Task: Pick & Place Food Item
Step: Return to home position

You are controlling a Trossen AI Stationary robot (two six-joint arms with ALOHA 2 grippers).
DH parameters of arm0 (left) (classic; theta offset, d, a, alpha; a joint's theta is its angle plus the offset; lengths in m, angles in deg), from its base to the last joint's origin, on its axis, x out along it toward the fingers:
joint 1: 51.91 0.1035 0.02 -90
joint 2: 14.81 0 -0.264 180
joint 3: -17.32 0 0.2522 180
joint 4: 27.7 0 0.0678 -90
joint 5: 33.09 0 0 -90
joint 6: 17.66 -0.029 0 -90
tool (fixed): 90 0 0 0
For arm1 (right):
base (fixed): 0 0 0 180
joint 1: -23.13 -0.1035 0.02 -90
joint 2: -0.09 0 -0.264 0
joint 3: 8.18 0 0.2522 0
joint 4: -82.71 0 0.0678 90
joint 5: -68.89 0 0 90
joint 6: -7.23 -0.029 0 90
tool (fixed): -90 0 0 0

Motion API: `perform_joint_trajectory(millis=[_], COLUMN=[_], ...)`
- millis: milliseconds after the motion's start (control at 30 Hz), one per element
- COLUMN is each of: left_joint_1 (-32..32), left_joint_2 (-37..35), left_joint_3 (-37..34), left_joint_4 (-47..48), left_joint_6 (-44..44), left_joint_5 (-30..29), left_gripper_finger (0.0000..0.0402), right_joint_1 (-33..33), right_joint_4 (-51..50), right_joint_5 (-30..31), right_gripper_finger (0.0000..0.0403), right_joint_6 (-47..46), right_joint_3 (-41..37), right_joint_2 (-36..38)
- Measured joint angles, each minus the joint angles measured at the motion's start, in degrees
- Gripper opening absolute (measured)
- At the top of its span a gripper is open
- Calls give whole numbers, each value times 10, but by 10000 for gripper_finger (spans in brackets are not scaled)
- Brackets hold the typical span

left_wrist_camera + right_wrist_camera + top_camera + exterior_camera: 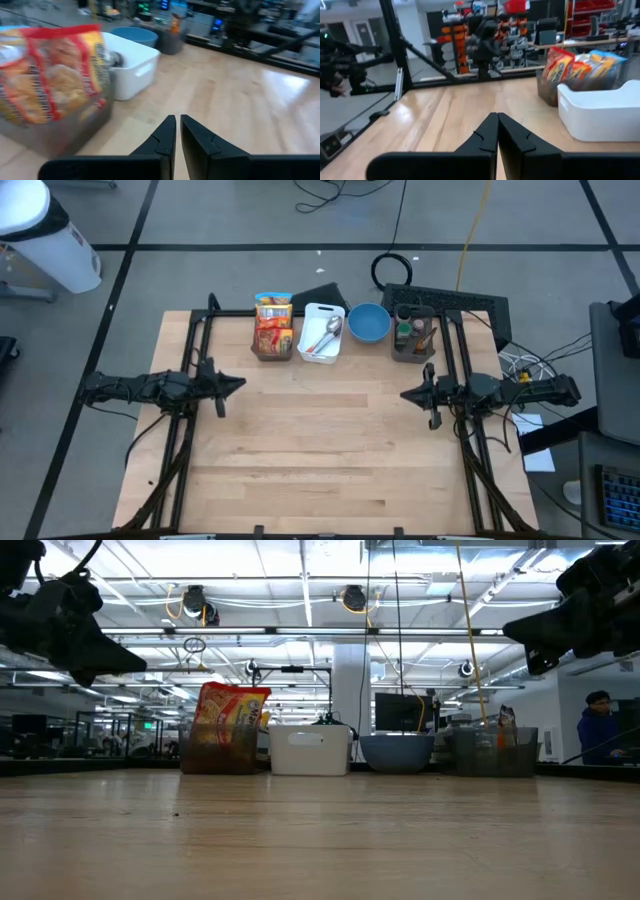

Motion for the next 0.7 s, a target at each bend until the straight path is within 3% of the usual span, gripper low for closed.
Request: perform_joint_trajectory(millis=[200,533,600,700], left_joint_1=[0,0,0,0], left_joint_2=[0,0,0,0], left_joint_3=[0,-1,-13,-60], left_joint_4=[-1,-90,-127,-233], left_joint_6=[-6,-123,-134,-167], left_joint_5=[89,93,108,175], left_gripper_finger=[35,35,35,35], right_joint_1=[0,0,0,0], right_joint_4=[1,1,1,1], right_joint_5=[2,2,2,2], right_gripper_finger=[0,0,0,0], right_joint_6=[-10,24,25,25], right_joint_3=[0,0,0,0], right_joint_2=[1,0,0,0])
